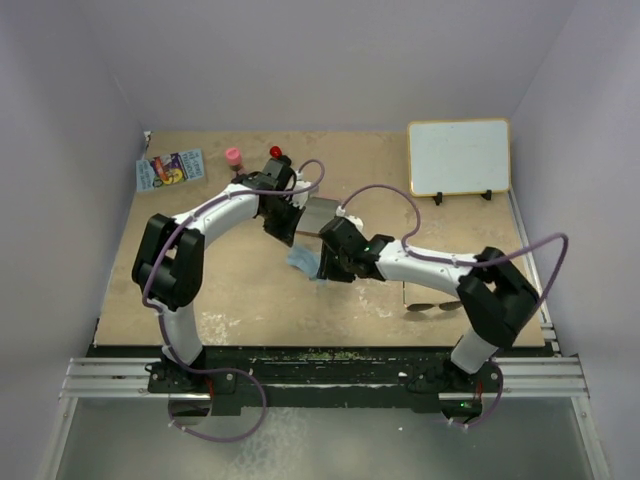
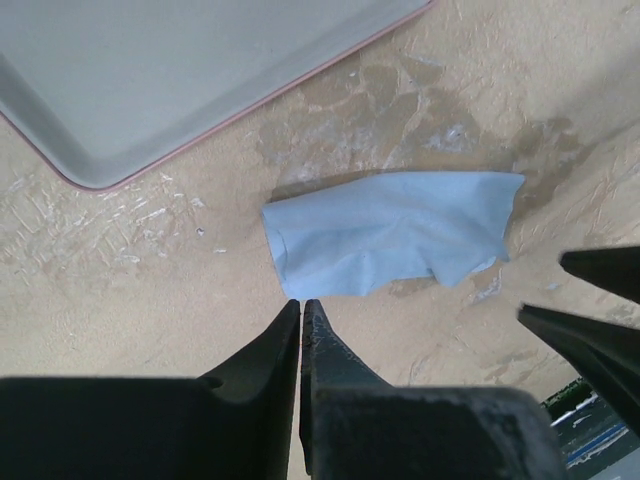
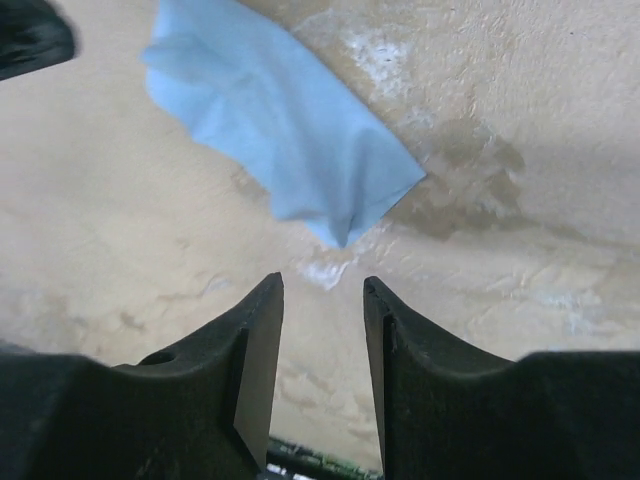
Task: Organize the sunglasses
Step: Fold the glasses cleaning cloth at the center of the board, then adjust the glasses cleaning cloth at the center of the board.
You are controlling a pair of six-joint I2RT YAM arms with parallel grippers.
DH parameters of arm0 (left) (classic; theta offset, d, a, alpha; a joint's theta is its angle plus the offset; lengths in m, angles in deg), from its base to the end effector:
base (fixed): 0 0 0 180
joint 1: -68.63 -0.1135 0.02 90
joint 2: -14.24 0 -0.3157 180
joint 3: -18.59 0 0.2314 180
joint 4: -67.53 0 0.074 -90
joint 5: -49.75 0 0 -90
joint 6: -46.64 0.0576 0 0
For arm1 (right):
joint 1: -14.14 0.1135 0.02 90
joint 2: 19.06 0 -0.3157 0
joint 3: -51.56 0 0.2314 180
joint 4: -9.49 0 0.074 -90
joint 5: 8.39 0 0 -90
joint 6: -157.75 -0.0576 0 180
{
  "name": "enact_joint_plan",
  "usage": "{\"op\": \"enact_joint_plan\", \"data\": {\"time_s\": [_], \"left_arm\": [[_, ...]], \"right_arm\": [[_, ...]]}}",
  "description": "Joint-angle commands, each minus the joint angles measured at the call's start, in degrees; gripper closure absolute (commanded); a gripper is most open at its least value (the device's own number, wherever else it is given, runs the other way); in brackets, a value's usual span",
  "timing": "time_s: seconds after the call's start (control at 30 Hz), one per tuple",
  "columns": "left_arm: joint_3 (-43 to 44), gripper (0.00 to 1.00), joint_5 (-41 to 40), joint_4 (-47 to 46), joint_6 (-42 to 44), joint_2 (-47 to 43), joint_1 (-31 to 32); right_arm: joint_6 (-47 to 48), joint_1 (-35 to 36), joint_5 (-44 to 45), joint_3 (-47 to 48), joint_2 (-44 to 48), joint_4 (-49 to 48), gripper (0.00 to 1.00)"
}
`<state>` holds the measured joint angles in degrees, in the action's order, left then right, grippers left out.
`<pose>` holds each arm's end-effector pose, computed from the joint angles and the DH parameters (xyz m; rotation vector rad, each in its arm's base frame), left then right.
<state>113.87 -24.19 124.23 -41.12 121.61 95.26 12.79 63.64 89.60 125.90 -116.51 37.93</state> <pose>0.3391 -0.1878 0.2457 0.7689 2.6908 -0.4964 0.2368 0.2649 0.2331 0.1842 2.5545 0.5963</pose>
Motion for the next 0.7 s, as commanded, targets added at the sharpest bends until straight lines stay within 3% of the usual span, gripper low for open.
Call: {"op": "enact_joint_plan", "data": {"time_s": [0.0,0.1,0.23,0.4,0.67], "left_arm": [[3.0,0.92,-0.1,-0.3,0.9,-1.0,-0.3],[3.0,0.89,-0.2,-0.8,0.8,-1.1,-0.2],[3.2,0.88,0.0,-1.9,0.2,0.0,-0.3],[3.9,0.88,1.7,-2.5,-0.5,1.2,-0.3],[3.2,0.89,3.0,-3.6,-0.2,2.2,-0.2]], "right_arm": [[-1.5,0.2,2.1,-1.1,9.2,0.5,0.59],[-2.6,-0.2,6.1,-1.1,11.1,1.6,0.66],[-2.5,-1.0,7.9,0.9,6.9,3.2,1.00],[-2.7,-1.4,9.0,5.1,0.0,5.2,1.00],[-2.6,-2.8,7.5,5.7,-3.7,2.5,1.00]]}}
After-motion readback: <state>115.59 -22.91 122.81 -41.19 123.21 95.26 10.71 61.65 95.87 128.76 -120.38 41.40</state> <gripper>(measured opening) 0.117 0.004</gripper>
